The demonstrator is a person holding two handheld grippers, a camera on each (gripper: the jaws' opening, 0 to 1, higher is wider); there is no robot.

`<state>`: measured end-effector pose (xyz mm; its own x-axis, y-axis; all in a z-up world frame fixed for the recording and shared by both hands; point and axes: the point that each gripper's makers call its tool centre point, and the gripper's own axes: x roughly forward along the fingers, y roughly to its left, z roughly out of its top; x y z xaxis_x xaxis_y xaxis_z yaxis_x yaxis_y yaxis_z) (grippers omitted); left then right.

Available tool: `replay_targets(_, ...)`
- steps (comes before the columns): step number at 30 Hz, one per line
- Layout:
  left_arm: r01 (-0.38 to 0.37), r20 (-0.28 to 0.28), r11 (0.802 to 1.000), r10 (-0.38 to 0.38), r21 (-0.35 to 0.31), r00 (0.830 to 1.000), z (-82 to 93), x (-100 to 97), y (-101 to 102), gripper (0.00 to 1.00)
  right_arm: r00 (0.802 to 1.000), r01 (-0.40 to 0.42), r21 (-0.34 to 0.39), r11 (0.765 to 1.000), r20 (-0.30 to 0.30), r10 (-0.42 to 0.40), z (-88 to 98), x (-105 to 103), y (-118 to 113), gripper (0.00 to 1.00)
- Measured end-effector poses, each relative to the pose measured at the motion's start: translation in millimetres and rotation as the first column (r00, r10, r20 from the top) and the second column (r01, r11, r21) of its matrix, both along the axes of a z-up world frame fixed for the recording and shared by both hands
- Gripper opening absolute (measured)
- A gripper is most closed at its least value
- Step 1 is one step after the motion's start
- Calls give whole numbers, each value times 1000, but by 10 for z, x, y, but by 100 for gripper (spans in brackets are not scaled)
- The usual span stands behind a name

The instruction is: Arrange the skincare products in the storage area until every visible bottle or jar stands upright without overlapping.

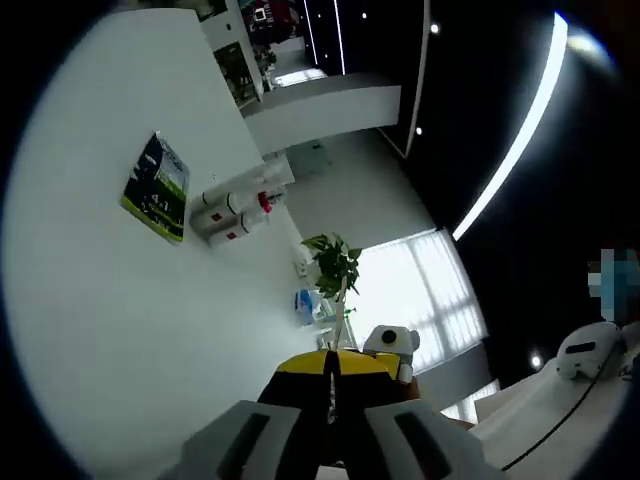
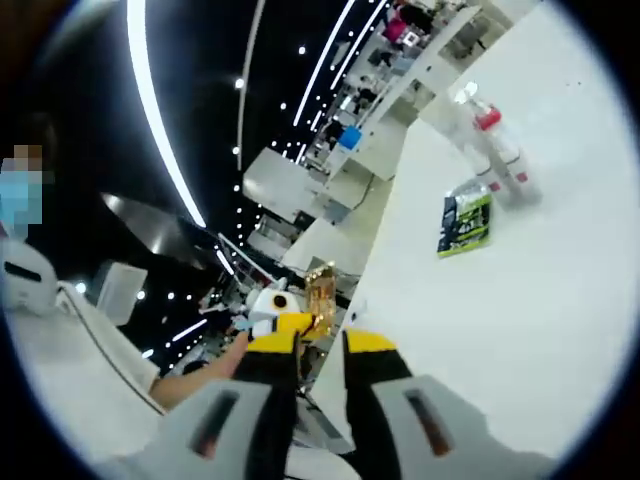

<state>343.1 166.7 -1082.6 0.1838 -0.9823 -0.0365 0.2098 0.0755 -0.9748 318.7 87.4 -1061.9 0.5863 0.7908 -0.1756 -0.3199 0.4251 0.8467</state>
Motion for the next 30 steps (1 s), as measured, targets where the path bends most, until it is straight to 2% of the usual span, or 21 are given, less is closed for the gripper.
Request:
replay_targets(5,-12,-16,991,14,131,1000,-379,619,243,0,998,57,-45,997,-33,-58,-144,-17,-239,16)
replay_targets(8,-20,-27,987,25,158,999,-446,878,306,0,991,102,-53,993,-80,-106,-264,-53,-346,16)
replay_targets(11,-21,-21,975,27,220,999,-576,1246,372,0,987,126,-57,990,-92,-130,-301,-55,-421,16)
replay_targets(12,-22,-23,974,28,224,999,-587,1276,376,0,987,127,-58,990,-94,-133,-306,-51,-428,16)
replay_targets(16,-20,-15,954,26,298,1000,-814,1743,426,0,980,150,-71,986,-118,-158,-398,18,-488,16)
replay_targets(22,-25,-51,941,45,337,998,-1006,2142,361,0,973,154,-78,985,-161,-165,-525,111,-486,16)
replay_targets(24,-31,-57,941,54,338,997,-1015,2197,337,0,971,163,-87,983,-163,-176,-548,163,-530,16)
replay_targets(27,-30,-85,939,64,344,994,-989,2219,188,0,966,182,-81,980,-170,-193,-545,270,-596,16)
replay_targets(30,-13,-120,927,63,375,991,-1089,2274,134,0,964,191,-76,979,-172,-201,-553,359,-631,16)
